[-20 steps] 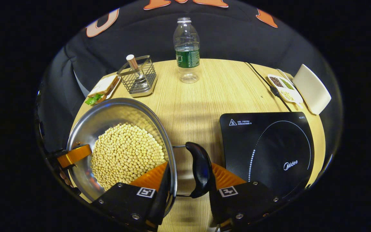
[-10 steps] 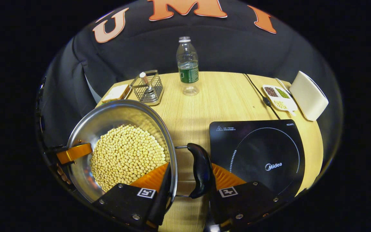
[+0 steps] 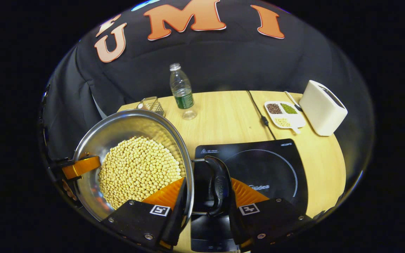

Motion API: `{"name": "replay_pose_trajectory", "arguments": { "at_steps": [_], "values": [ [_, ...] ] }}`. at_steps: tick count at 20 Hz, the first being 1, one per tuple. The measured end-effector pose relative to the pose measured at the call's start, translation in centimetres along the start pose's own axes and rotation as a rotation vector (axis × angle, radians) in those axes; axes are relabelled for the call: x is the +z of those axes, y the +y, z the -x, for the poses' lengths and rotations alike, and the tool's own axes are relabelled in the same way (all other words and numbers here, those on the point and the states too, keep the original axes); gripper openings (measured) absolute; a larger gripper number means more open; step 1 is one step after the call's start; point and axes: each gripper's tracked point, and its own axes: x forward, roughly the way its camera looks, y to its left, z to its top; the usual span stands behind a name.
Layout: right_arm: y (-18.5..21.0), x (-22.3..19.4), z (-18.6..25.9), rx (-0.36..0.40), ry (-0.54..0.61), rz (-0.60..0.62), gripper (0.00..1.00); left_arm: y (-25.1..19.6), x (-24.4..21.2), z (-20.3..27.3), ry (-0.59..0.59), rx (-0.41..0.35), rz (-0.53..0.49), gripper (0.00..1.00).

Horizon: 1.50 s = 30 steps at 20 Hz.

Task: First push the handle of the pot to place it horizontally, then grasp the pot with both hands and set it on the induction cooktop.

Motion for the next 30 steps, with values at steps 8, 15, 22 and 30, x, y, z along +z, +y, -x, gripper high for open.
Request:
{"name": "replay_pose_trajectory", "arguments": {
  "at_steps": [8, 15, 22, 30],
  "values": [
    [0.15, -0.35, 0.51, -0.025, -0.041, -0.017, 0.53, 0.09, 0.00, -0.25, -0.025, -0.031, -0.023, 0.62],
    [0.55, -0.61, 0.58, -0.034, -0.037, -0.029, 0.57, 0.20, 0.23, -0.10, -0.024, -0.040, -0.040, 0.62],
    [0.58, -0.39, 0.67, -0.029, -0.015, -0.019, 0.53, 0.16, 0.29, 0.00, -0.001, -0.029, -0.034, 0.62],
    [0.62, -0.16, 0.58, -0.015, 0.042, 0.006, 0.57, 0.04, 0.17, 0.08, 0.041, -0.007, -0.023, 0.63]
  ]
}}
